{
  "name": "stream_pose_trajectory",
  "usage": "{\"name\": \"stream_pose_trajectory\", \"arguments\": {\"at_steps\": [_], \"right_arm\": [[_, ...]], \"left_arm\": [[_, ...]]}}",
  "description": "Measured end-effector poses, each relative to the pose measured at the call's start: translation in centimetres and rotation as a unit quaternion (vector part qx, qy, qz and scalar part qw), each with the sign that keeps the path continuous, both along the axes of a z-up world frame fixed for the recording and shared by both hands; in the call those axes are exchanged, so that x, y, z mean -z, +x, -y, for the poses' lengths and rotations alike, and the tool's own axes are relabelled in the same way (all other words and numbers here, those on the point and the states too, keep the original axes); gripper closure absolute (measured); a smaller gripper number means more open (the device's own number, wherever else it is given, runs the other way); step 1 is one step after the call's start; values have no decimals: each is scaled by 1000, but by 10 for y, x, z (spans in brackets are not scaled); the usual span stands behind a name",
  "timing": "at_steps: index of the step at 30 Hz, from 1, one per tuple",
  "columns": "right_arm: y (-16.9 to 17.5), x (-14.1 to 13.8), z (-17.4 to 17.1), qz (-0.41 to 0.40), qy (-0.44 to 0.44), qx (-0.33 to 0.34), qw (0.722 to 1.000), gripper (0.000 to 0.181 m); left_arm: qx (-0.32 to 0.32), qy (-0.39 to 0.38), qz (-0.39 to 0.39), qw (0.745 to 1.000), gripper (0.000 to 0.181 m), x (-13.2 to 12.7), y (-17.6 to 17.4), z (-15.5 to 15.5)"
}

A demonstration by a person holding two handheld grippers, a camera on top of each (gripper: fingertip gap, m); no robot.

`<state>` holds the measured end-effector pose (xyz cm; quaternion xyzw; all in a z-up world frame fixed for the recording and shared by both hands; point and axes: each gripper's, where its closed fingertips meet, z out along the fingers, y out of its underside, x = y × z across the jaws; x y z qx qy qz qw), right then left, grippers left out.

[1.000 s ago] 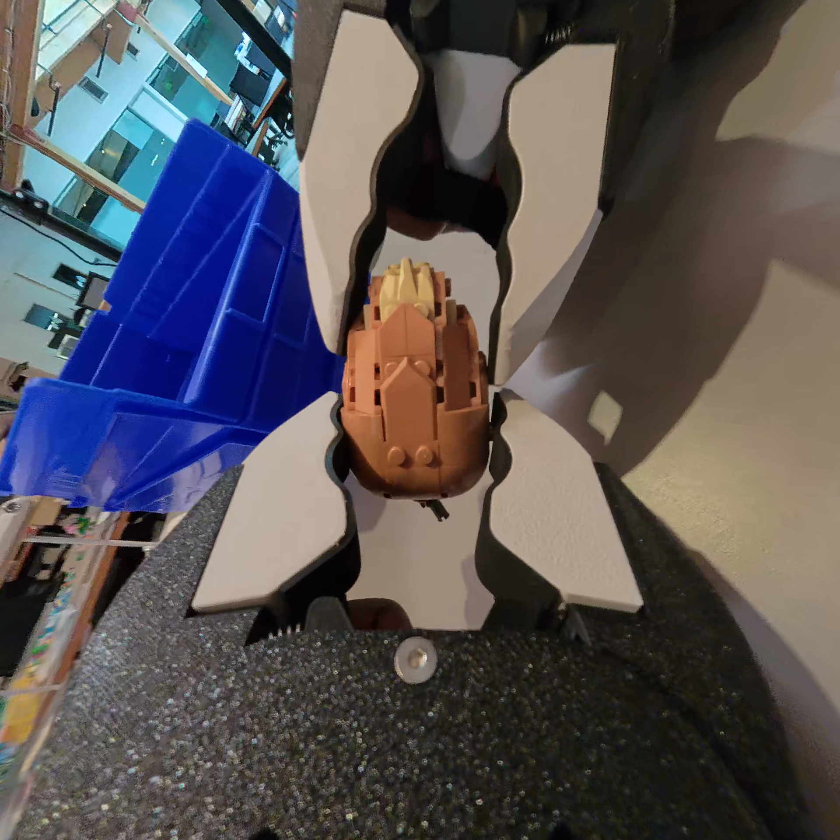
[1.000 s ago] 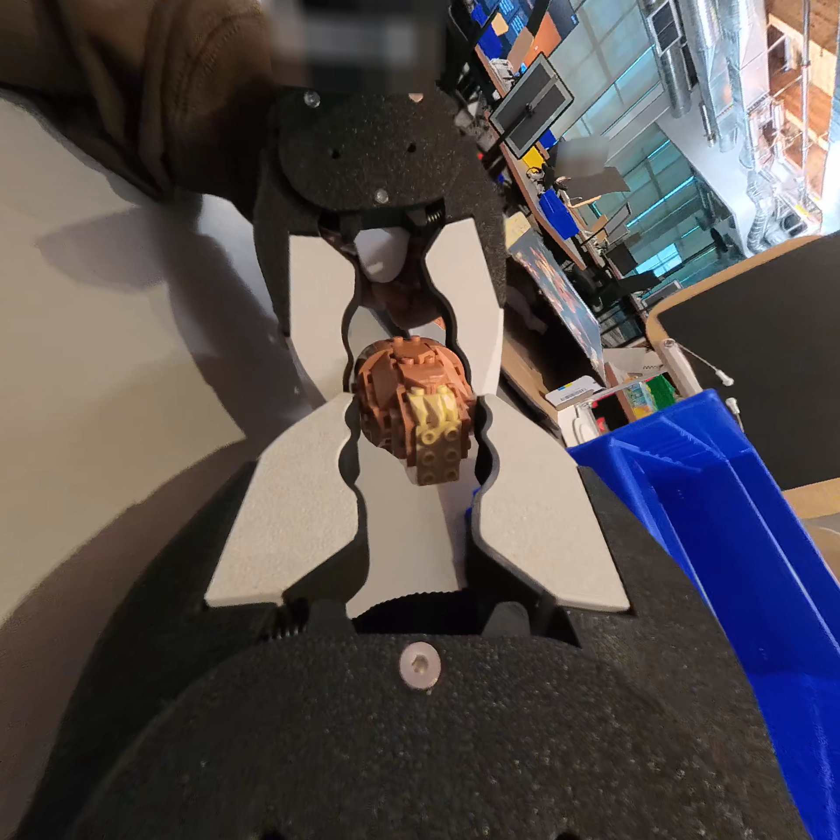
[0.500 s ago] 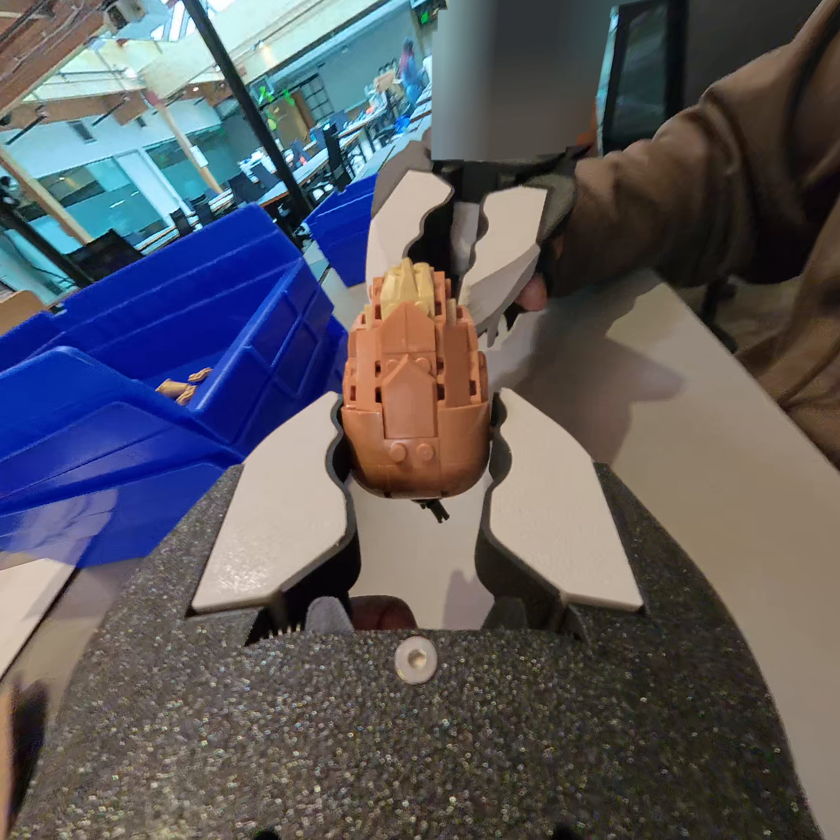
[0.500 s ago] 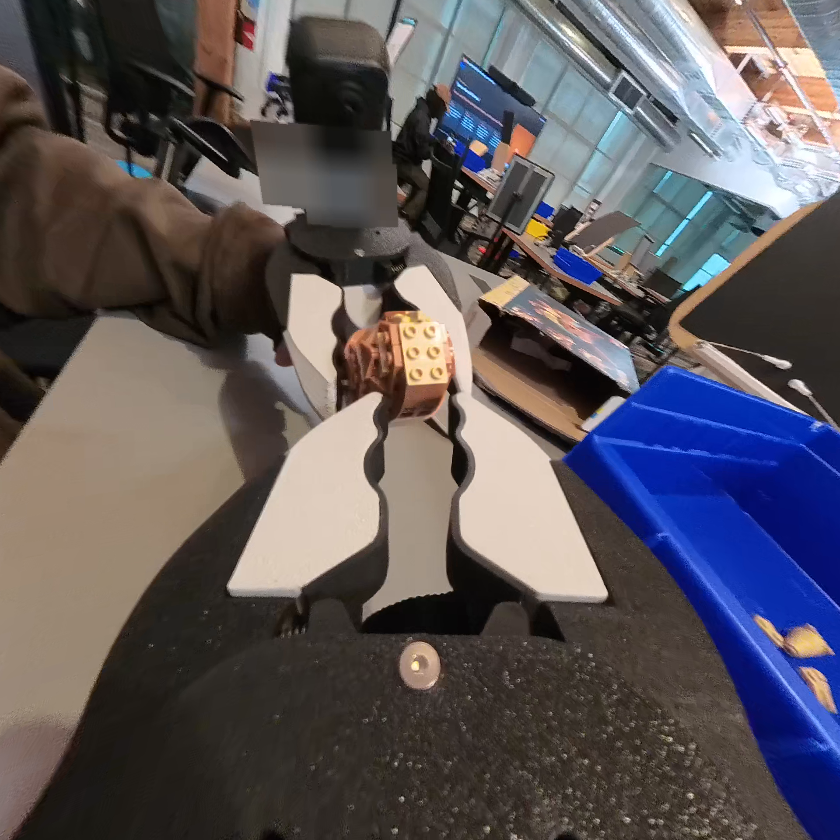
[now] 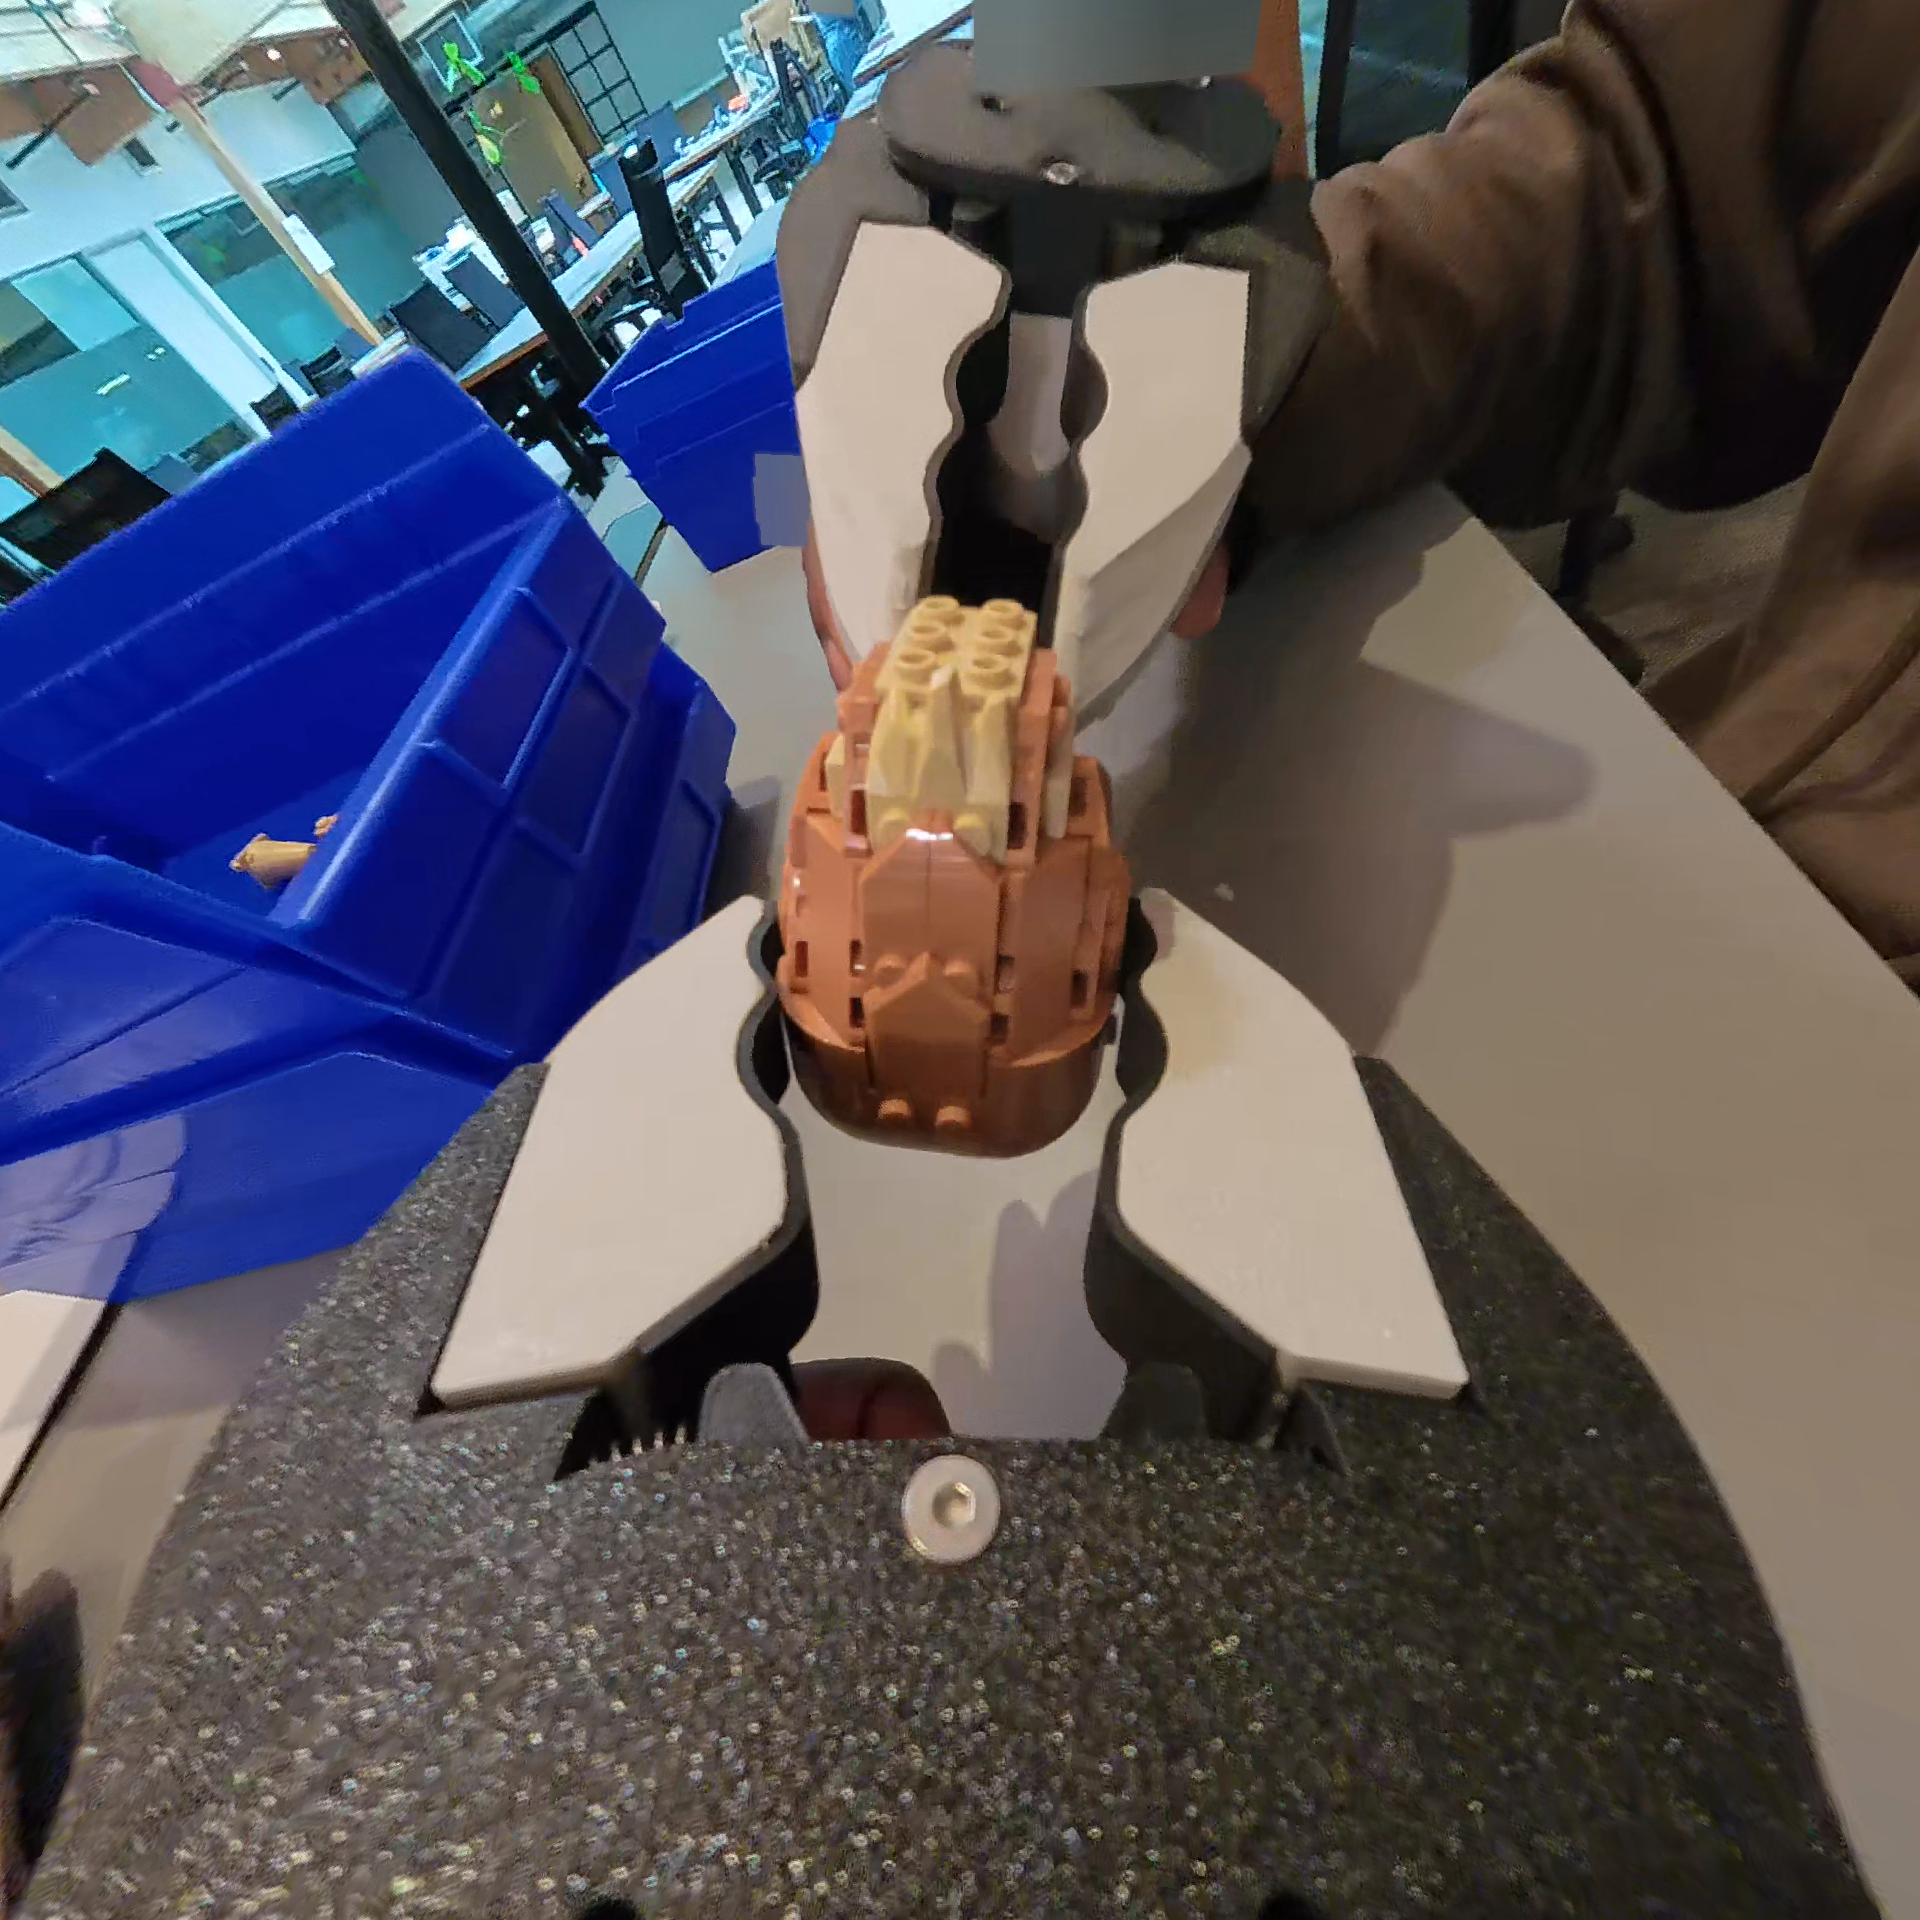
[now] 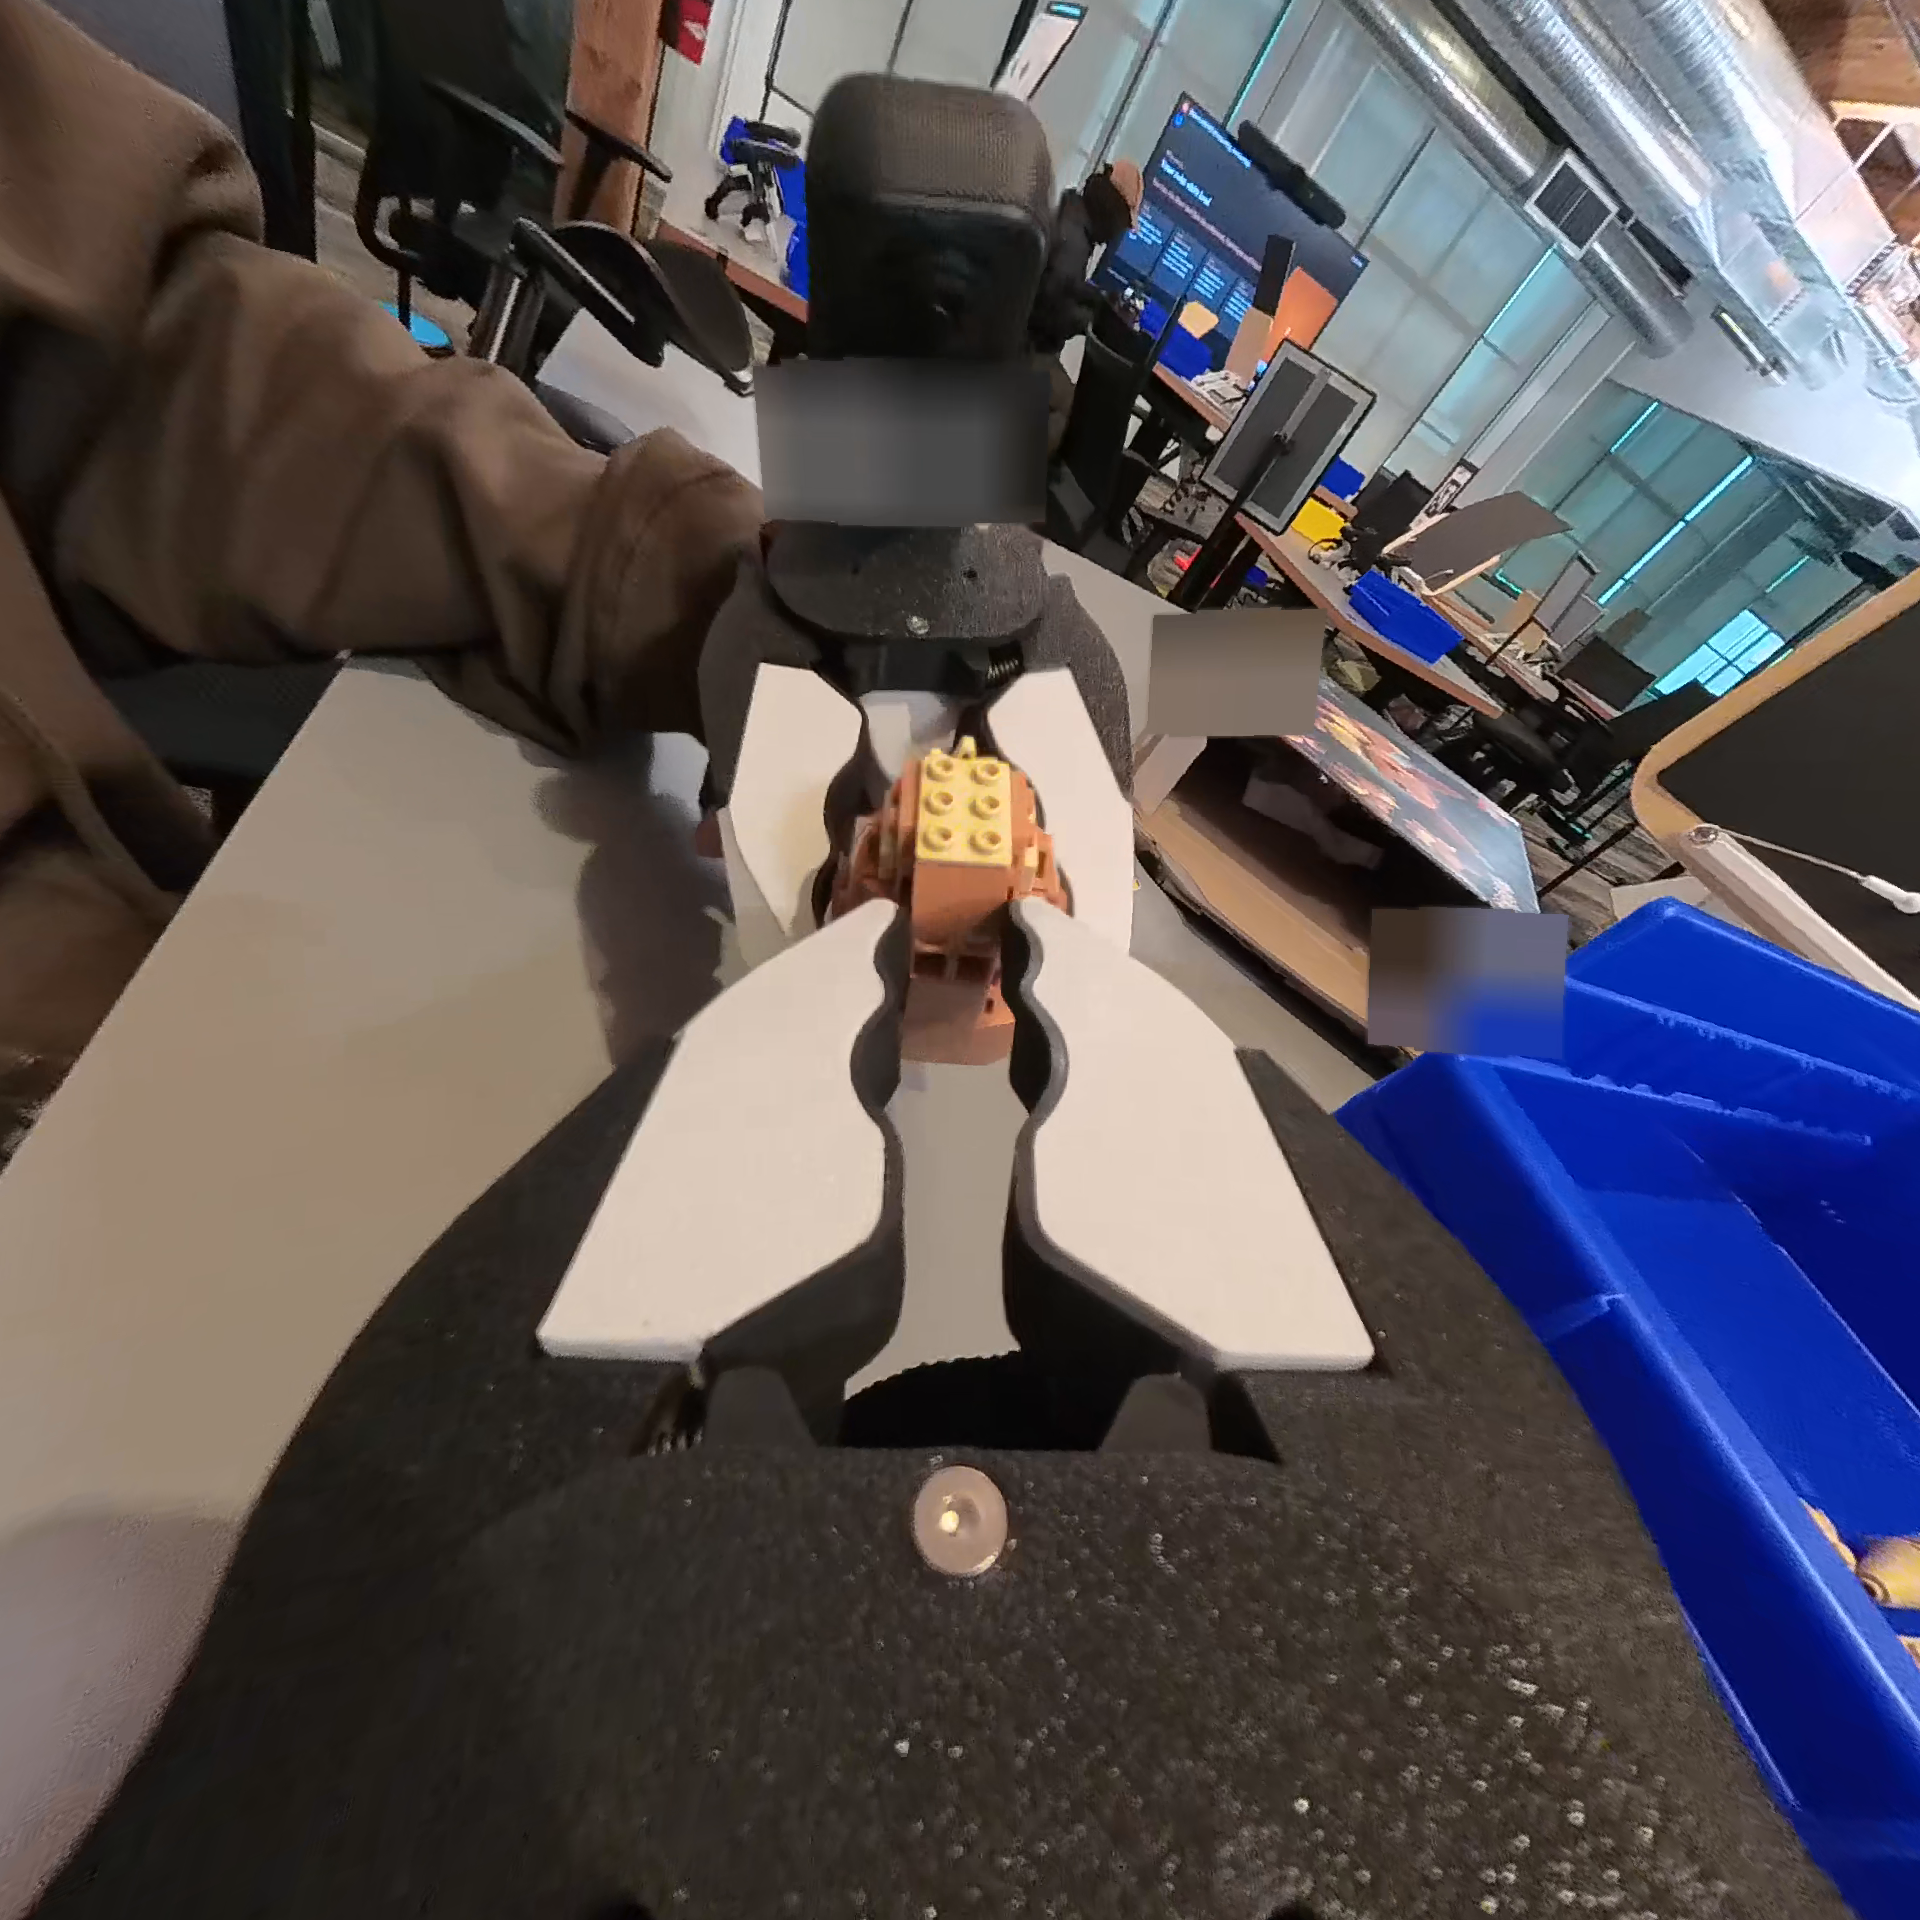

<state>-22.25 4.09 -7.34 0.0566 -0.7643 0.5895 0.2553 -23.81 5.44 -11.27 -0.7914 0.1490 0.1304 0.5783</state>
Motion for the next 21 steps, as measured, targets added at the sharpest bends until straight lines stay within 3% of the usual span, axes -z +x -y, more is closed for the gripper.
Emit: {"name": "stream_pose_trajectory", "arguments": {"at_steps": [7, 13, 21], "right_arm": [[-5, 16, 1, 13, 38, 8, 999, 165], [-3, 19, 3, 39, 32, -8, 999, 165], [-11, 38, 3, 86, 48, -6, 995, 165]], "left_arm": [[7, 4, -14, 1000, 122, -15, 4, 11], [13, -21, -23, 999, 132, -1, 7, 5], [-20, -94, 20, 995, 134, 17, -1, 7]]}}
